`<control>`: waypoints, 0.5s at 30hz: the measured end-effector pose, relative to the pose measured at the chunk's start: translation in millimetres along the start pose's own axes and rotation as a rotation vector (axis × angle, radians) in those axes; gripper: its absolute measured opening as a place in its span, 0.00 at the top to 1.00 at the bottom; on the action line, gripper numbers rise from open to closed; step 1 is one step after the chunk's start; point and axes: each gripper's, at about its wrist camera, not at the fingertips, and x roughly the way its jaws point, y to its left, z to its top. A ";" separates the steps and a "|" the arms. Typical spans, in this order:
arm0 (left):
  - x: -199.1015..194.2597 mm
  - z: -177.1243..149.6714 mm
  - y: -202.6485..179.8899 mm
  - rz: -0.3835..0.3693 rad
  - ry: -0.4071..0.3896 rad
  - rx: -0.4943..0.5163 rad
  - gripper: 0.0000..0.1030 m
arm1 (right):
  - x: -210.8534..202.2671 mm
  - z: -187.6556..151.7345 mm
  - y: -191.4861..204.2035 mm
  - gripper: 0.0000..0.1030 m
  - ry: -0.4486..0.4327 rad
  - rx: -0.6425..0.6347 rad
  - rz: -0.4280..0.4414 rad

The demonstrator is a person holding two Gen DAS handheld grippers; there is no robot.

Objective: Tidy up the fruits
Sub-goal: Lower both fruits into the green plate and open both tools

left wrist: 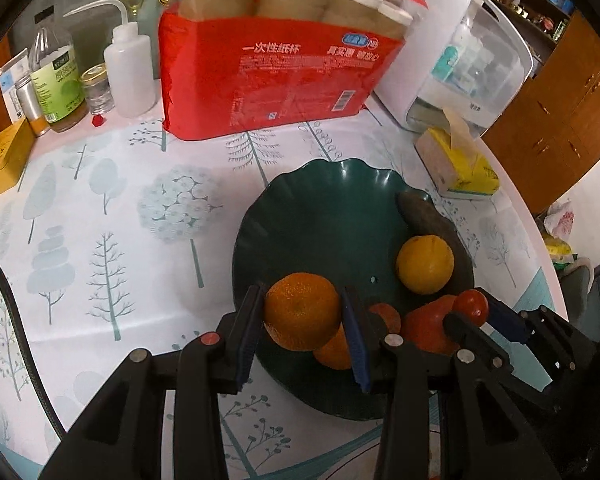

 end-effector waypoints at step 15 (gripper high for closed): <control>-29.1 -4.8 -6.3 -0.006 -0.030 -0.005 0.47 | -9.9 0.7 -4.1 0.53 -0.001 0.043 0.024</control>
